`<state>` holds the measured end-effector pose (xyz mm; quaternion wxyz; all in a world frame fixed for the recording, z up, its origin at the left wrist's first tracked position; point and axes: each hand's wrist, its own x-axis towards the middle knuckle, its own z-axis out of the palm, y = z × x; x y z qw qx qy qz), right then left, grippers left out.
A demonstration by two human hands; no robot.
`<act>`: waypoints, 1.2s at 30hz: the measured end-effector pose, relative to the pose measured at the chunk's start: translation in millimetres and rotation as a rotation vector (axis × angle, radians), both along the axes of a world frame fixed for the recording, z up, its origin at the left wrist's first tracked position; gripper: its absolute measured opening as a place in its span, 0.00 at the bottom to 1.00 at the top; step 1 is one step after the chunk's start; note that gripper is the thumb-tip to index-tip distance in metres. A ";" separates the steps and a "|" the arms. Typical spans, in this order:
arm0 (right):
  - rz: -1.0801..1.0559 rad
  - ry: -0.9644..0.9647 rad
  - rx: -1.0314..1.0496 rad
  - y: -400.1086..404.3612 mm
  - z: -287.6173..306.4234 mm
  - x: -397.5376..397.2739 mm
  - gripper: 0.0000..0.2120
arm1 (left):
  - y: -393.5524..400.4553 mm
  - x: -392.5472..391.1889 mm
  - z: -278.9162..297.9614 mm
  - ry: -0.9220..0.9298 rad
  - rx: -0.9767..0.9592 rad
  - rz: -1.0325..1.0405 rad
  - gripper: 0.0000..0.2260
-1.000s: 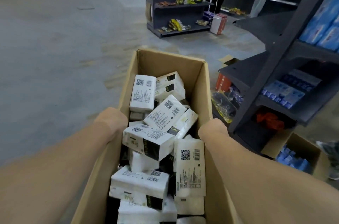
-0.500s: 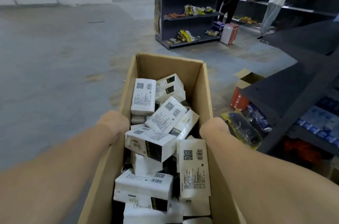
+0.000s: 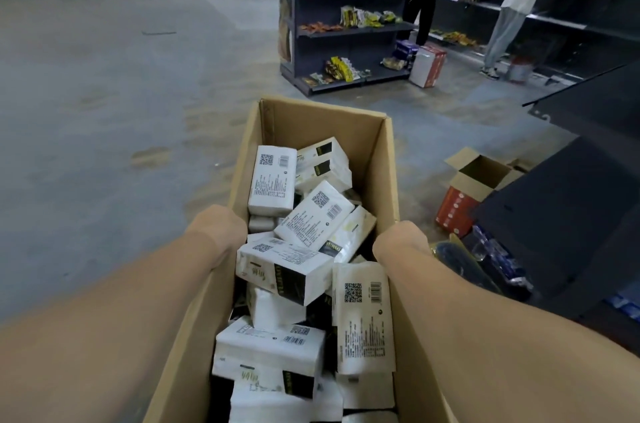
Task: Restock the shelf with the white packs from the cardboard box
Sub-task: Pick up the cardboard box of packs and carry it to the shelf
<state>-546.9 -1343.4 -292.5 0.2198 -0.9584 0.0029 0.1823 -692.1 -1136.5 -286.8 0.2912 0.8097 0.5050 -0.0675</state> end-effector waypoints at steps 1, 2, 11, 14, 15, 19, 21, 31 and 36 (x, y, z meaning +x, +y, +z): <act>-0.015 -0.021 0.011 13.2 -7.8 13.1 0.15 | 15.2 15.2 -3.3 0.046 0.031 -0.028 0.15; -0.049 -0.029 0.018 23.9 -13.5 22.3 0.15 | 24.8 26.1 -1.5 0.050 -0.014 -0.008 0.16; -0.228 -0.009 0.037 140.9 -13.1 126.7 0.16 | 155.5 160.8 7.7 0.082 0.142 -0.264 0.13; -0.267 -0.001 0.033 162.9 -7.9 158.7 0.17 | 177.0 204.4 21.2 0.036 0.175 -0.282 0.09; -0.275 -0.006 0.038 168.2 -7.3 170.9 0.16 | 182.2 220.5 25.6 0.056 0.176 -0.308 0.10; -0.344 -0.001 0.054 179.3 -4.8 219.8 0.15 | 201.0 285.4 30.0 0.015 0.141 -0.354 0.13; -0.383 -0.003 0.059 180.5 -6.0 250.0 0.16 | 202.3 321.2 29.6 0.001 0.131 -0.352 0.11; -0.384 0.005 0.050 149.9 -21.6 434.8 0.17 | 170.1 519.9 18.0 0.125 0.180 -0.522 0.15; -0.526 -0.023 0.042 130.7 -9.5 502.5 0.20 | 161.4 607.7 13.1 0.029 0.079 -0.529 0.15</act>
